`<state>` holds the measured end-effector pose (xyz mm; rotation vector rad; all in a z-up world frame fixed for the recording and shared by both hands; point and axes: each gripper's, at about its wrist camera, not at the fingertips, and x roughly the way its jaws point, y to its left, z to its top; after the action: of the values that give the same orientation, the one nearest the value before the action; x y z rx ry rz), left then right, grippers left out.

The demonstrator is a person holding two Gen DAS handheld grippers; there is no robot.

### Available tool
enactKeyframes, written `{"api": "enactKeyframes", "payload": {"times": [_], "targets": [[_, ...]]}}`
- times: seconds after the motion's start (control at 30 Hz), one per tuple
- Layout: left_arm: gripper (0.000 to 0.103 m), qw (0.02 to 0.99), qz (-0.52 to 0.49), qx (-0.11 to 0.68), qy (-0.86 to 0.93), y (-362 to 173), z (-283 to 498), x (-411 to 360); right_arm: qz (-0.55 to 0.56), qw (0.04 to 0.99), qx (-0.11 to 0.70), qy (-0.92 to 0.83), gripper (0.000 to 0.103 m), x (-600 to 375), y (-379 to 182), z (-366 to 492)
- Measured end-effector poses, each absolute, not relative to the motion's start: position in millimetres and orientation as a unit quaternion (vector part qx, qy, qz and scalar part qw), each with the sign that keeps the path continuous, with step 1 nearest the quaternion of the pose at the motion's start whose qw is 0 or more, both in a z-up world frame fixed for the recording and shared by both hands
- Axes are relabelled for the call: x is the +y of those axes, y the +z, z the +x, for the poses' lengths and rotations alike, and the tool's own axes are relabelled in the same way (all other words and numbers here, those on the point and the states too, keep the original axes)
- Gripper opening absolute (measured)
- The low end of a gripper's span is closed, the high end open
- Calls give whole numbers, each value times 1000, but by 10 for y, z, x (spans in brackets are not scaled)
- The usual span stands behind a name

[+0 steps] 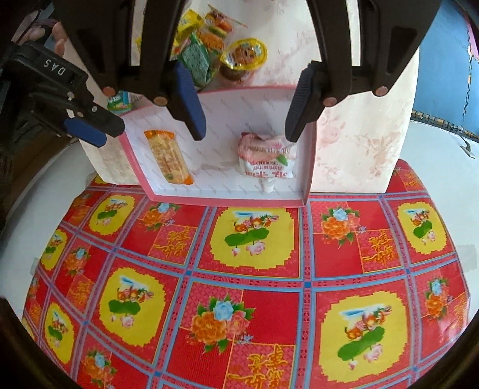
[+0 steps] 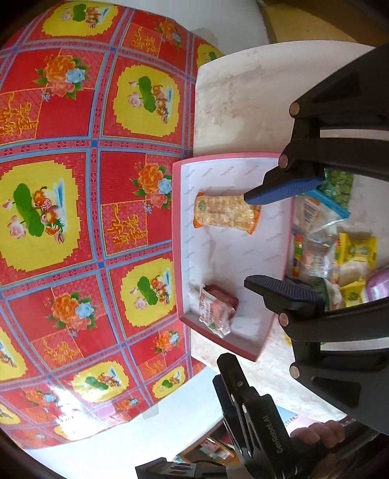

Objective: Organize snacks
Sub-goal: 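Withdraw both open grippers from the box back toward the snack pile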

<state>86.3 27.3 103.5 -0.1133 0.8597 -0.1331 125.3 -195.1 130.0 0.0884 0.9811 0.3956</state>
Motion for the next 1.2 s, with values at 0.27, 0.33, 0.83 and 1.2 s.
{"api": "enactKeyframes", "payload": {"times": [0.27,0.33,0.83,1.2], "targets": [[58,902,-61,422,-67,1016,604,263,48,863,468,185,50,-2030,1332,1015],[58,901,-62,424,-68,993,549,253,51,862,470,185,50,-2062,1321,948],[58,885,-58,457,-72,718,284,163,53,850,492,181,50,-2260,1135,595],[58,872,-55,479,-81,509,230,71,62,840,512,169,50,-2420,933,489]]}}
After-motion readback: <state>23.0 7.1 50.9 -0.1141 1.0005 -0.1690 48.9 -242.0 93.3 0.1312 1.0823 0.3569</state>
